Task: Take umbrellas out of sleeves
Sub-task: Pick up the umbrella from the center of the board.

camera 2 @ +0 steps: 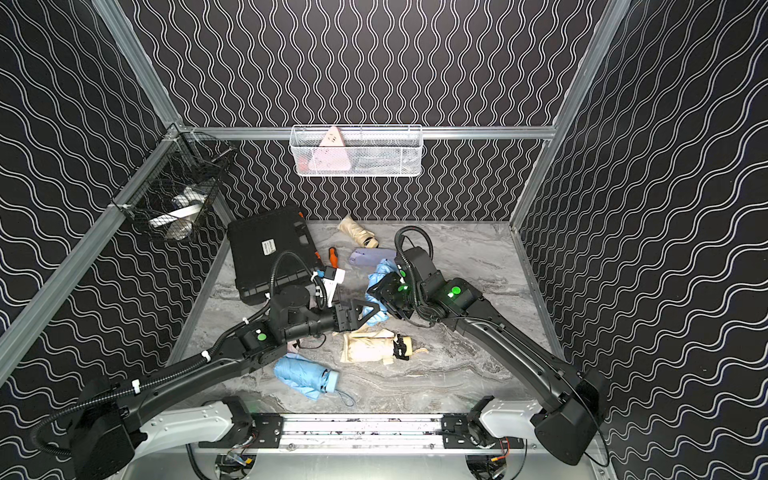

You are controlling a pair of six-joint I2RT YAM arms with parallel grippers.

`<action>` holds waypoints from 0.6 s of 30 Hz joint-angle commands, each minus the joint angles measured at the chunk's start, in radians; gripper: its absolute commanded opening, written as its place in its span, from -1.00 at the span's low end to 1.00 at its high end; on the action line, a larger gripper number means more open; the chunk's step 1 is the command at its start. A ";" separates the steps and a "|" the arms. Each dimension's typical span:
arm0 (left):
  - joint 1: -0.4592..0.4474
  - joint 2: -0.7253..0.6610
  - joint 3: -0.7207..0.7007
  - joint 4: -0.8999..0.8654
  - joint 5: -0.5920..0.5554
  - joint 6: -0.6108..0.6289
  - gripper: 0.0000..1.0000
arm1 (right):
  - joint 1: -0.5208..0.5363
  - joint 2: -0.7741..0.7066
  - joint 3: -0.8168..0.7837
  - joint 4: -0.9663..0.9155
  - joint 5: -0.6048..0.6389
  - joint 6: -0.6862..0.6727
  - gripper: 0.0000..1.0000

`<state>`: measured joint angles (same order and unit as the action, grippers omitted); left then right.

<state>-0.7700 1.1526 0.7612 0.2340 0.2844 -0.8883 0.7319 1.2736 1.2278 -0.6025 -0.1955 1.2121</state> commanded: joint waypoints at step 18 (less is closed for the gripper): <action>-0.004 0.004 0.001 0.082 -0.081 0.003 0.23 | 0.000 0.007 -0.043 0.162 -0.120 0.030 -0.12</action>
<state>-0.7765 1.1679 0.7639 0.2718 0.2379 -0.8932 0.7303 1.2793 1.1862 -0.4892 -0.2737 1.2396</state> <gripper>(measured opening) 0.615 0.477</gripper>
